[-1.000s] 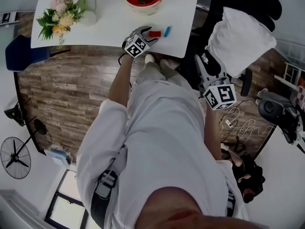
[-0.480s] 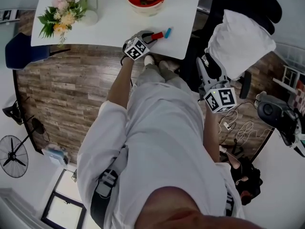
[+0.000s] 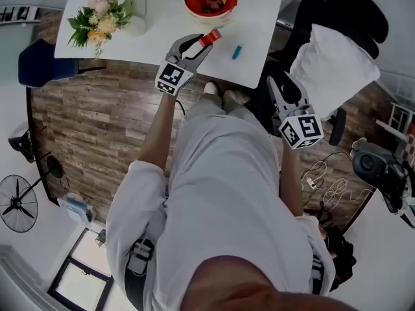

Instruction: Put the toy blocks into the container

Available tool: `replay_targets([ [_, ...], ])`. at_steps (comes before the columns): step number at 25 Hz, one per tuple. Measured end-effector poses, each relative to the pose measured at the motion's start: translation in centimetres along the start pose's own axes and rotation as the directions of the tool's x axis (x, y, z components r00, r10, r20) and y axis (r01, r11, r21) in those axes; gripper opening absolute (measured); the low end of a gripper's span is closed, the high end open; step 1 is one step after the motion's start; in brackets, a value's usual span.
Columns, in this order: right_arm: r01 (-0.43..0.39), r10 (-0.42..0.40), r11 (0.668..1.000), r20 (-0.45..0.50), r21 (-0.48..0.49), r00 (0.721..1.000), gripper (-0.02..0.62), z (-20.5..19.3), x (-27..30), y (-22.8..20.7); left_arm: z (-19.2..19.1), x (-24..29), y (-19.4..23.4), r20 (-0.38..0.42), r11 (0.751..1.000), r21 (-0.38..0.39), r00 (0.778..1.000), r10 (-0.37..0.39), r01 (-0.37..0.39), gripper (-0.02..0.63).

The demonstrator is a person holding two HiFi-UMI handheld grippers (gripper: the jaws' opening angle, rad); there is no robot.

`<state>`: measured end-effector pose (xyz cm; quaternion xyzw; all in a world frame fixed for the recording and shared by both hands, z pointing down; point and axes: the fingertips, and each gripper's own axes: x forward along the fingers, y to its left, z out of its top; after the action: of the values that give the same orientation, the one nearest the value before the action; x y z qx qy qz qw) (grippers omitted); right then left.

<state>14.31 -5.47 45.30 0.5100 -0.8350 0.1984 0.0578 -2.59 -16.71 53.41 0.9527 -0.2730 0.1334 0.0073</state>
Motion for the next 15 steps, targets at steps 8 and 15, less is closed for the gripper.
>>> replay_targets([
  [8, -0.078, 0.078, 0.997, 0.012, -0.026, 0.997, 0.135, 1.2, 1.9, 1.4, 6.7, 1.9, 8.4, 0.069, 0.982, -0.053, 0.980, 0.185, -0.182, 0.143],
  [15, -0.070, 0.070, 0.997, 0.017, -0.019, 0.997, 0.137, 1.2, 1.8, 2.3, 3.2, 7.1, 12.0, -0.048, 0.980, -0.043, 0.981, 0.190, -0.192, 0.255],
])
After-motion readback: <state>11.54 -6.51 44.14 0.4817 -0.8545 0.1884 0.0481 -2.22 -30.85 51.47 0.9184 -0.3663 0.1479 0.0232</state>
